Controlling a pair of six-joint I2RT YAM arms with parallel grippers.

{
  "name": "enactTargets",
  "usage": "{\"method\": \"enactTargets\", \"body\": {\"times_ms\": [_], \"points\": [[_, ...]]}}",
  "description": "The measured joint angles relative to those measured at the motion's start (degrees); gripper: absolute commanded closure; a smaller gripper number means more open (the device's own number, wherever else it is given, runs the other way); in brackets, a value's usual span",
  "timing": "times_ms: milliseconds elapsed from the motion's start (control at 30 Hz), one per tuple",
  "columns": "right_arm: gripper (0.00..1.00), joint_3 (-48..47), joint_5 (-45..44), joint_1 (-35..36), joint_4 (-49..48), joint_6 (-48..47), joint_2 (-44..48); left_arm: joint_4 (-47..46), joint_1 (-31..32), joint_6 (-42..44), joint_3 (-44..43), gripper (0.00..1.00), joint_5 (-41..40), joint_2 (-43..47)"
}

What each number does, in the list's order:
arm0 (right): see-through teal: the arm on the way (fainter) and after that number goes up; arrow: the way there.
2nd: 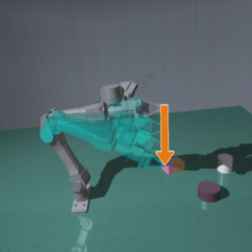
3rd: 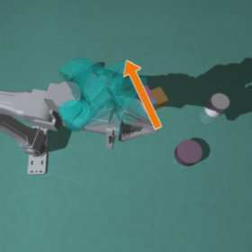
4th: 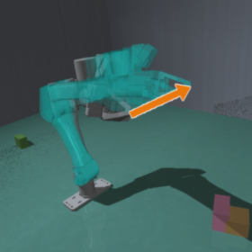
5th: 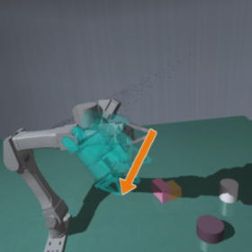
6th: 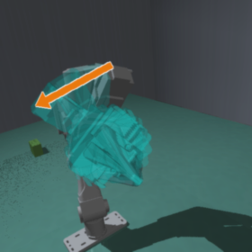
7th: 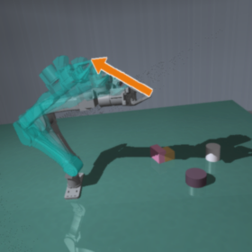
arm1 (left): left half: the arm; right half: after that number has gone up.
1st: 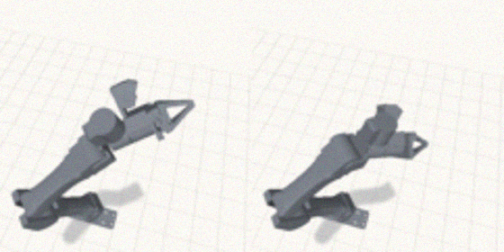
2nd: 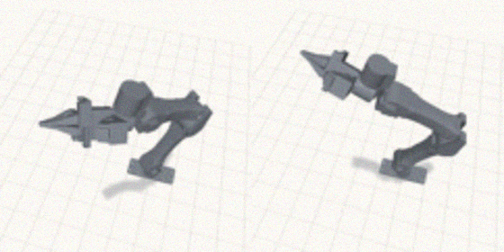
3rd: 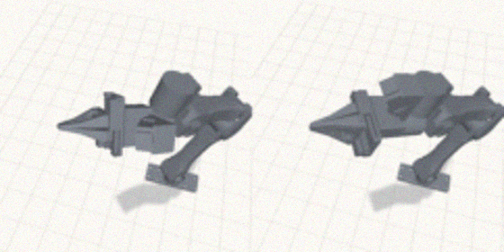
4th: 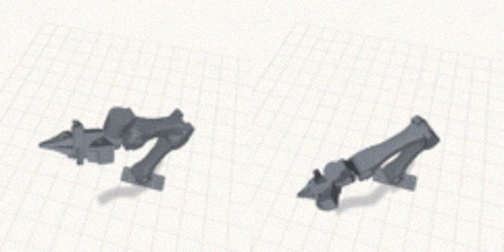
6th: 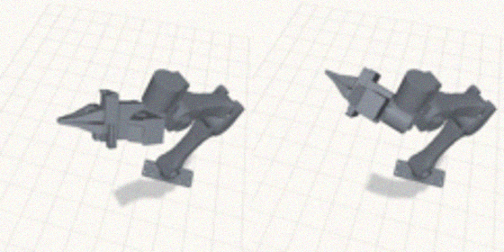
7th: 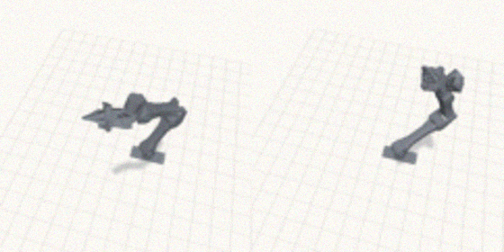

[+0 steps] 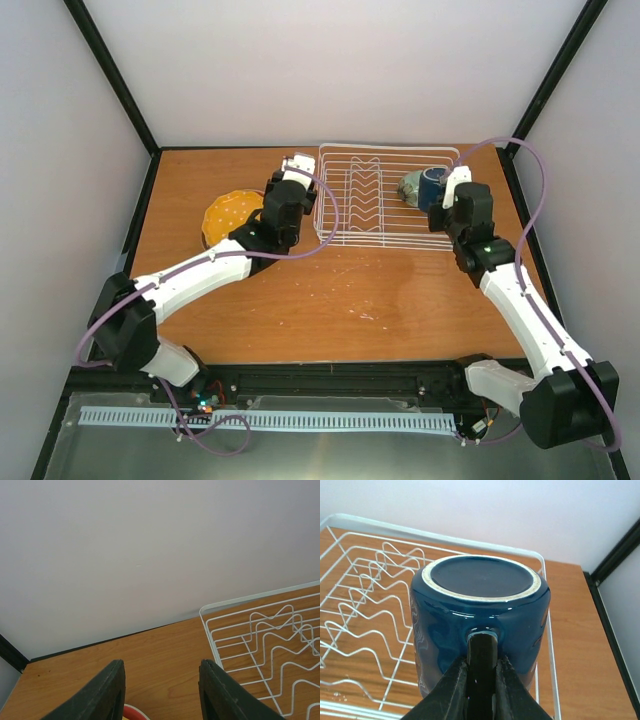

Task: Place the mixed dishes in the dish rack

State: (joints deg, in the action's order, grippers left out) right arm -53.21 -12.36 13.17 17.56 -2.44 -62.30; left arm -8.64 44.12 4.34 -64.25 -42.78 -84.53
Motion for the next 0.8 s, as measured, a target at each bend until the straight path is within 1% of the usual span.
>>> {"method": "enactTargets", "body": {"times_ms": [167, 300, 533, 700, 800], "points": [[0.97, 2.5, 3.1, 0.0, -8.1, -1.8, -1.1, 0.2, 0.0, 0.0, 0.0, 0.58, 0.1, -1.2], [0.97, 2.9, 8.0, 0.0, -11.0, -2.1, -3.8, 0.5, 0.0, 0.0, 0.0, 0.58, 0.4, -2.6], [0.97, 1.8, 20.7, -0.3, -9.8, -3.7, -8.5, 1.2, -1.1, 0.0, -0.1, 0.59, 1.3, -4.7], [0.97, 0.0, 25.8, -0.8, -8.4, -5.6, -9.4, 2.1, -2.4, 0.1, -1.0, 0.61, 2.4, -6.2], [0.97, -0.3, 27.2, -1.7, -8.3, -6.5, -9.4, 2.3, -2.9, 0.1, -1.9, 0.61, 2.9, -6.9]]}}
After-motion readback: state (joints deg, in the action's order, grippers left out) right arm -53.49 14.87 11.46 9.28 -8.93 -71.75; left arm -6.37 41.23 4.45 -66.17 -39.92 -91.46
